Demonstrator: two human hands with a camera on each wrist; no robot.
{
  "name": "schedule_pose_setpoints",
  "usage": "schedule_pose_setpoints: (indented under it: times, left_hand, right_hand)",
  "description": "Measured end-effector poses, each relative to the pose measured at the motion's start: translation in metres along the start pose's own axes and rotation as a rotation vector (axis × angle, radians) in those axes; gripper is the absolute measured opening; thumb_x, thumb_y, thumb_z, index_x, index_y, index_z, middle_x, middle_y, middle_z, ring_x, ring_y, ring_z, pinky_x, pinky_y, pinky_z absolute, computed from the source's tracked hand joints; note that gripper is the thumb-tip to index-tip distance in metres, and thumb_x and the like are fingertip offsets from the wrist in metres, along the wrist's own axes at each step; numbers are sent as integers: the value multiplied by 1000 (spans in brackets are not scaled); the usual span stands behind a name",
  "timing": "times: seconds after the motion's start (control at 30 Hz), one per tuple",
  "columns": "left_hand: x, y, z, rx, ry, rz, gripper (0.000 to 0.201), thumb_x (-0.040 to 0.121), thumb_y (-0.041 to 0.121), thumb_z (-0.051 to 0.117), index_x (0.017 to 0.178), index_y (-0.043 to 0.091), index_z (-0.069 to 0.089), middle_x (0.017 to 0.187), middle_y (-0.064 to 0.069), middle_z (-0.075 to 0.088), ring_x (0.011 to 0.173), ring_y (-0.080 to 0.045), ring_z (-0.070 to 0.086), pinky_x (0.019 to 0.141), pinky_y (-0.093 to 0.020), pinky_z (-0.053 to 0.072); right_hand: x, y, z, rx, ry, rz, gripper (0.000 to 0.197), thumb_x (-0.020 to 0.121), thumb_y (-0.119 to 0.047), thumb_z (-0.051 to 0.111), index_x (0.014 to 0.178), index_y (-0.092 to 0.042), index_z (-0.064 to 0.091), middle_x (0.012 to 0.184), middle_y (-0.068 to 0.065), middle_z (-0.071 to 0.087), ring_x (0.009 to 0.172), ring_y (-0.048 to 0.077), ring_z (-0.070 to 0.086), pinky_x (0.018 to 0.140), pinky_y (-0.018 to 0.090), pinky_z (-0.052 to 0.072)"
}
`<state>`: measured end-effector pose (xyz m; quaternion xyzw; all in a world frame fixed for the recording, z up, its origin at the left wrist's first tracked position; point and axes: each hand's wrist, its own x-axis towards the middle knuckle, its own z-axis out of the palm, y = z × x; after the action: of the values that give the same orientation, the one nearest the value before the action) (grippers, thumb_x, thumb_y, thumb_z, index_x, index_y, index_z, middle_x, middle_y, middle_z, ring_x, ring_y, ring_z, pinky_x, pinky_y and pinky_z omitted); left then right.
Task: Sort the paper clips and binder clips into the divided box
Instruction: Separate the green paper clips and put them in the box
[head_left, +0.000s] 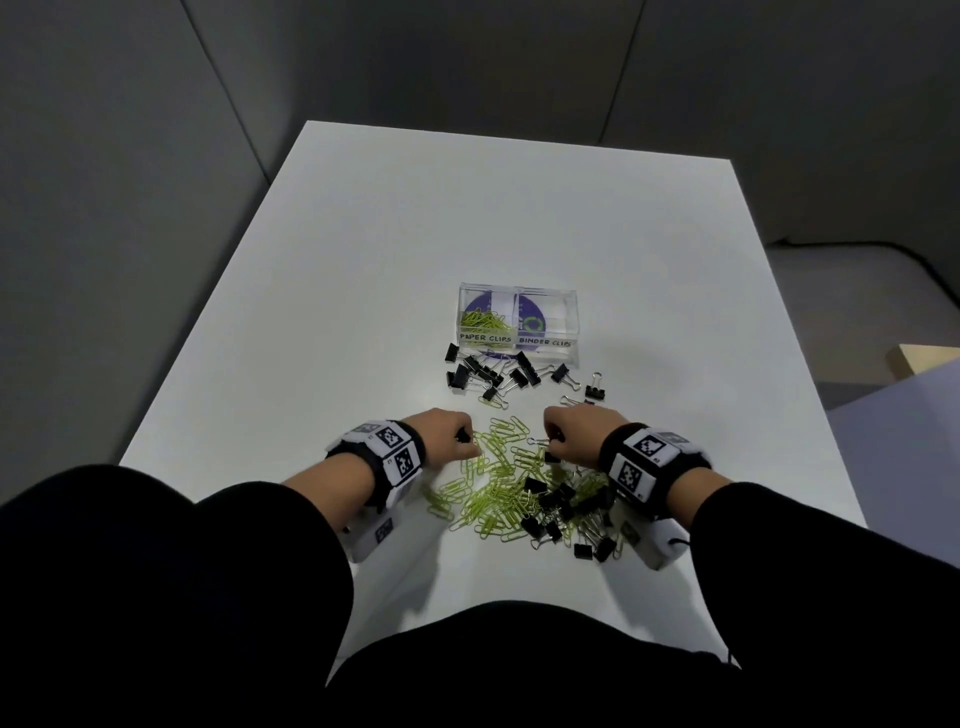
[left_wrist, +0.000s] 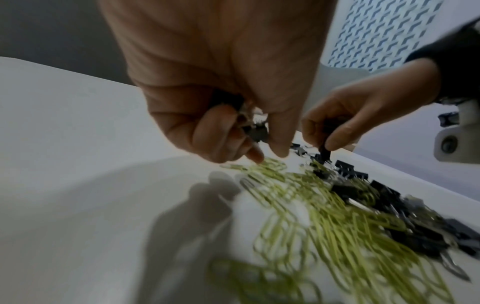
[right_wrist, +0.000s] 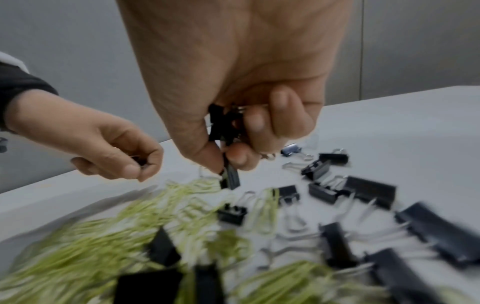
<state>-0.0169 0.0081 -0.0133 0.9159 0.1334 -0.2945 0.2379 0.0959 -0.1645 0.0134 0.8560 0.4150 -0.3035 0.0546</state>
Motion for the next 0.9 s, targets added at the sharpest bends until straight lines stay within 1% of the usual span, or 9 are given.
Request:
schedule_pose_setpoints:
  times: [0.13,0.2,0.33,0.4,0.47,0.63,0.73,0.8,0.9]
  left_hand:
    - [7,-3,-23,5,42,54,25,92,34,50,104,13,55,99,-3,59,88,-17,53,81,-29,44]
    - [12,-1,-37,-11,96,70,20,93,26,47,105,11,54,100,-5,58,86,-17,51,78,-28,43]
    - [27,-1,-58,19,196,80,26,94,13,38,115,9,53,117,-11,54,102,-25,53,83,-32,41]
    - [37,-3,-61,57,235,87,28,94,9,37,117,11,53,119,-11,51,106,-27,52,86,-34,42]
    - [47,-6,-60,59,267,116,30,95,6,38,120,11,54,121,-12,51,109,-28,51,90,-35,43]
    - [60,-11,-55,4,297,170,29,95,9,46,123,12,55,127,-9,53,115,-25,51,96,-30,40]
    - [61,-11,-51,9,332,178,36,95,11,46,131,15,51,132,-7,52,120,-24,50,98,-31,41]
    - [61,-10,-50,66,389,211,39,95,13,48,134,17,49,135,-5,51,122,-23,49,98,-32,42]
    - [58,-11,-49,201,487,303,34,93,18,52,127,17,58,131,-3,58,122,-25,49,100,-36,41]
  right_hand:
    - [9,21,-19,107,93,66,13,92,-19,45,99,-10,51,88,7,58,75,22,54,65,30,45]
    - [19,29,-29,142,177,116,19,91,-18,44,106,-8,52,92,12,60,76,26,54,66,33,44]
    - [45,33,-38,116,222,159,22,93,-18,42,109,-5,51,104,15,62,85,30,55,68,33,40]
    - [57,32,-34,134,225,121,20,93,-15,41,106,-4,52,105,16,61,84,29,55,70,36,44]
    - [67,31,-27,150,229,71,18,94,-14,41,104,-4,52,107,16,59,88,31,57,77,40,47]
    - [78,39,-15,166,247,-28,20,97,-17,38,108,-3,48,112,18,52,96,32,51,83,42,43]
    - [79,44,-13,146,265,-66,25,98,-19,39,115,-5,49,118,17,50,103,34,50,86,41,42]
    - [78,46,-15,122,250,-64,31,97,-19,42,125,-8,47,129,15,47,112,34,47,93,40,41]
    - [72,46,-15,60,277,-82,37,94,-10,44,131,-10,46,138,13,43,122,33,42,100,38,37]
